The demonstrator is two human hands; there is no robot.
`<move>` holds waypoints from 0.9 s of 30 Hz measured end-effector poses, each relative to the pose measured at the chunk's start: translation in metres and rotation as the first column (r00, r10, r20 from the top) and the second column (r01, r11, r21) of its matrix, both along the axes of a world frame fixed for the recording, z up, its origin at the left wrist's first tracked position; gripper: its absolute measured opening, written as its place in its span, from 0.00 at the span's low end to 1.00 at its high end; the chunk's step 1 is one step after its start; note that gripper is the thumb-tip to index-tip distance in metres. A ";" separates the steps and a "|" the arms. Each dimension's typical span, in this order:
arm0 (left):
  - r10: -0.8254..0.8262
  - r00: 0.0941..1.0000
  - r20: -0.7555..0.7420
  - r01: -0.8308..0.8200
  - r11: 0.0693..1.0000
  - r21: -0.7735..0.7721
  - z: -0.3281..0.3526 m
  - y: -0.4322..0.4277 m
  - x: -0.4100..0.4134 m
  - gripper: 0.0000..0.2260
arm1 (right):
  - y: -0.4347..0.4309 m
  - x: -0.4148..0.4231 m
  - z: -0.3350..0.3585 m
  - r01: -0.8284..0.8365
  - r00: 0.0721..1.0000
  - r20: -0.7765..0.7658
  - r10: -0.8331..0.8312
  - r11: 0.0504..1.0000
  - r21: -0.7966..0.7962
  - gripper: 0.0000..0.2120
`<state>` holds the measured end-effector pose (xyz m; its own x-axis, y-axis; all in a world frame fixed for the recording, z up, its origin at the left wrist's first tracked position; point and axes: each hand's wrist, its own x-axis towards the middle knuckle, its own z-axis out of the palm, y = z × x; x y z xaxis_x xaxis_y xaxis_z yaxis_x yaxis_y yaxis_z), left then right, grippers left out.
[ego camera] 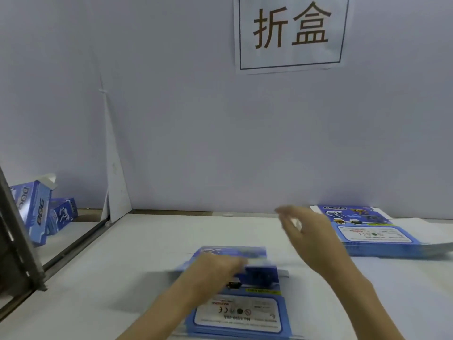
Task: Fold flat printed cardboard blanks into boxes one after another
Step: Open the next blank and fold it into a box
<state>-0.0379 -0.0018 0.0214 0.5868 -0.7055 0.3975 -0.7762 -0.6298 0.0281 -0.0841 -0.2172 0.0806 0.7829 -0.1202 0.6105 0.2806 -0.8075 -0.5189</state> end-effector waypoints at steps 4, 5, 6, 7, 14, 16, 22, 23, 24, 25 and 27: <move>0.232 0.950 0.211 -0.035 0.747 -0.664 0.055 0.012 0.010 0.10 | -0.002 -0.010 0.018 0.072 0.913 0.379 -0.154 0.973 0.221 0.21; 0.241 0.962 0.129 -0.043 0.601 -0.798 0.065 0.011 0.009 0.10 | -0.001 -0.009 0.018 0.051 0.931 0.332 -0.150 0.956 0.288 0.23; 0.195 0.981 0.024 -0.071 0.464 -0.883 0.072 0.009 0.008 0.12 | 0.001 -0.008 0.018 0.033 0.964 0.237 -0.122 0.936 0.350 0.25; 0.121 0.990 -0.078 -0.117 0.357 -0.927 0.076 0.005 0.005 0.15 | 0.005 -0.007 0.016 0.014 0.990 0.125 -0.069 0.917 0.398 0.27; -0.252 0.921 -0.298 -0.267 0.152 -0.952 0.073 -0.015 -0.010 0.21 | 0.017 -0.001 0.009 -0.279 0.957 0.142 0.251 0.679 0.679 0.08; -0.225 0.926 -0.303 -0.264 0.186 -0.946 0.072 -0.017 -0.010 0.26 | 0.018 -0.001 0.009 -0.301 0.953 0.178 0.246 0.689 0.659 0.12; -0.201 0.900 -0.387 -0.331 0.260 -0.907 0.066 -0.019 -0.002 0.32 | 0.010 -0.005 0.011 -0.293 0.953 0.161 0.257 0.642 0.709 0.15; -0.156 0.888 -0.433 -0.372 0.313 -0.874 0.065 -0.019 -0.001 0.34 | 0.008 -0.006 0.013 -0.298 0.953 0.195 0.232 0.604 0.739 0.16; -0.077 0.875 -0.478 -0.416 0.386 -0.823 0.063 -0.021 -0.002 0.37 | 0.009 -0.009 0.016 -0.319 0.948 0.253 0.193 0.574 0.755 0.17; -0.003 0.869 -0.495 -0.435 0.470 -0.768 0.061 -0.025 -0.005 0.39 | 0.012 -0.011 0.018 -0.351 0.935 0.318 0.160 0.564 0.748 0.17; -0.111 0.874 -0.473 -0.320 0.599 -0.734 0.059 -0.039 -0.018 0.40 | 0.025 -0.013 0.021 -0.459 0.884 0.415 0.214 0.561 0.689 0.16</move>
